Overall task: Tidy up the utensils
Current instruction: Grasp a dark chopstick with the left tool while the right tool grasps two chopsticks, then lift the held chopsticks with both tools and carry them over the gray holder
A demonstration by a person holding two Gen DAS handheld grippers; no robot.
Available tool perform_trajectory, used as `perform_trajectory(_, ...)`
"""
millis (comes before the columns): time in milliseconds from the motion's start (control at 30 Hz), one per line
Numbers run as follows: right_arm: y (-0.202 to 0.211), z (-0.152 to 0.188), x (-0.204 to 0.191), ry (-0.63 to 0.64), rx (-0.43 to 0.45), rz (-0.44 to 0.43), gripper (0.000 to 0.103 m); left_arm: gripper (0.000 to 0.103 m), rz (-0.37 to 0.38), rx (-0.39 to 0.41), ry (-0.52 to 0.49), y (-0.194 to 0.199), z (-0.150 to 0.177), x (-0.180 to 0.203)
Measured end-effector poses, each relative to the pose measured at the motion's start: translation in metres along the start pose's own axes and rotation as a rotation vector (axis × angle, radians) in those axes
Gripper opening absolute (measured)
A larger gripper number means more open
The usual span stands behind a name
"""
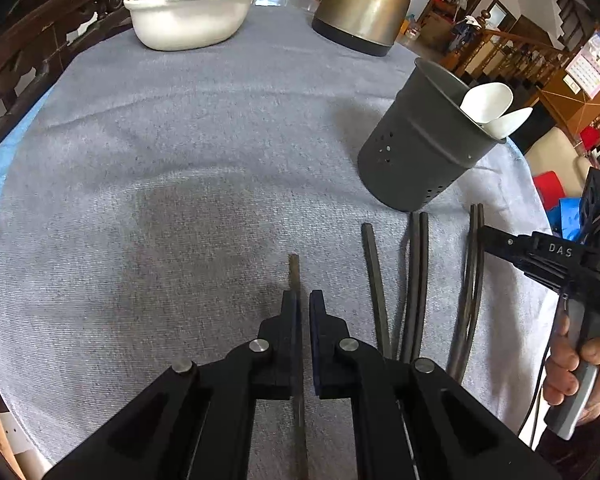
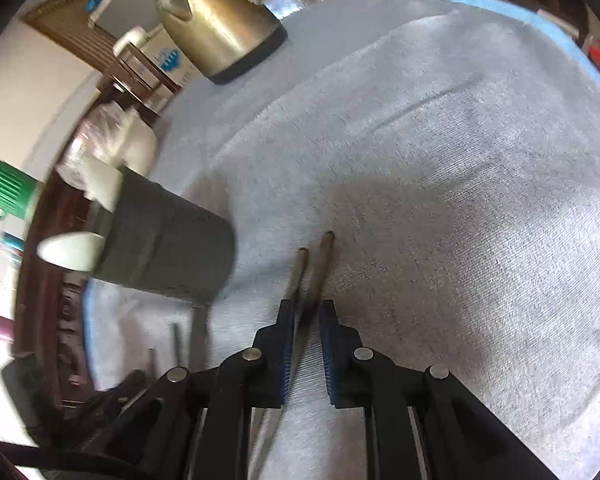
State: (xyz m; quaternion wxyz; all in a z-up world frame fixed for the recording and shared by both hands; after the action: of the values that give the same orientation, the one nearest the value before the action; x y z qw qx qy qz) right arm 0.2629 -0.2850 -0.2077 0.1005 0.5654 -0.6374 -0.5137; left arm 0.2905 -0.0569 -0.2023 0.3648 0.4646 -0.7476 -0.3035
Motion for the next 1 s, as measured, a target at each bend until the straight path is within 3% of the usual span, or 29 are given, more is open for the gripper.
perform_trajectory(200,0.005,0.004,-0.004,0.127,0.01,0.066,0.015,0.009,-0.008,-0.013,-0.006,-0.019,-0.002,0.003)
perform_trajectory(533,-0.005,-0.007,0.004,0.047,-0.057,0.108,0.016,0.013,-0.038,-0.028,-0.023,-0.034,-0.01,0.012)
perform_trajectory(700,-0.015,-0.013,-0.01,0.129,-0.032,0.148,0.014,0.005,-0.068,-0.017,-0.048,-0.044,-0.014,0.017)
perform_trajectory(833,-0.015,-0.01,-0.015,0.162,-0.012,0.134,0.011,0.005,-0.053,0.011,-0.02,-0.04,-0.016,0.01)
perform_trajectory(1000,0.011,-0.017,-0.034,0.194,0.087,0.043,0.006,0.005,-0.019,0.096,0.028,-0.017,-0.033,0.003)
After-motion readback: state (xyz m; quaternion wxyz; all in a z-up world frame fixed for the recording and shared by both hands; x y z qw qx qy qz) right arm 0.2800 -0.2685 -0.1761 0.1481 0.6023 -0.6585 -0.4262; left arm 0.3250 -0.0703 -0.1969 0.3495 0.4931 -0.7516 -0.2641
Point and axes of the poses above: each gripper's, at about its wrist camera, not at the fingertips, and y roughly against the way its jaws point, x to its right, z to its underside, the point moved 8 cm from there along -y, roughly the way its jaws point, and after that the axes turned 11 degrees about x, right-handed, at the moved point
